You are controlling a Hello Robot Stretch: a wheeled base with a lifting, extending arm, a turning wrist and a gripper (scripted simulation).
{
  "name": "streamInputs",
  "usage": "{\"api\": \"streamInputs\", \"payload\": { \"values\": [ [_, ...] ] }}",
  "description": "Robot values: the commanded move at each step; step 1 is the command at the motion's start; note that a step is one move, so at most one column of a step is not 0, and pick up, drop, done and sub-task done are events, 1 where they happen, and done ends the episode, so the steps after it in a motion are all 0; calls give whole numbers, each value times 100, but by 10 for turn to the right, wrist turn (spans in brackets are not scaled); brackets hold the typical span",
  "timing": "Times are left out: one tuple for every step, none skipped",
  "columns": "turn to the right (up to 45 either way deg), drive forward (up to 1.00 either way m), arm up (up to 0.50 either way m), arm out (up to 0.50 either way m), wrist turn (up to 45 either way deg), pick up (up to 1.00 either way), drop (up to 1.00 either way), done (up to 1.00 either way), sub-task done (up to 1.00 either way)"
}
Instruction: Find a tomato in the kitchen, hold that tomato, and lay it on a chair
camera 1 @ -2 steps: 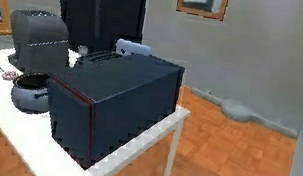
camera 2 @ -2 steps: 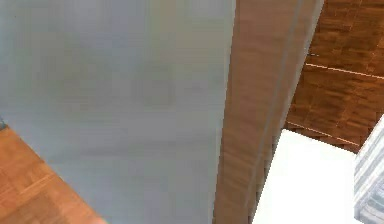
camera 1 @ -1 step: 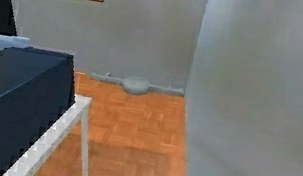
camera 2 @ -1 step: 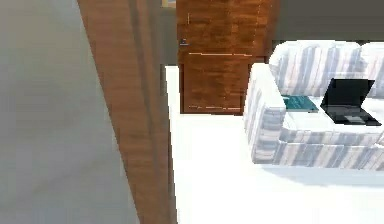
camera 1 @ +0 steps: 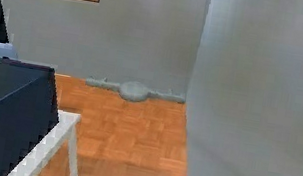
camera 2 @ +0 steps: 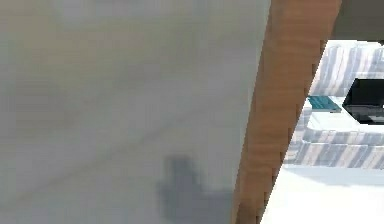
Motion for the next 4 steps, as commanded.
{"api": "streamInputs", "payload": {
  "values": [
    [30,0,0,0,0,0,0,0,0],
    [0,100,0,0,0,0,0,0,0],
    [30,0,0,0,0,0,0,0,0],
    [0,5,0,0,0,0,0,0,0]
  ]
}}
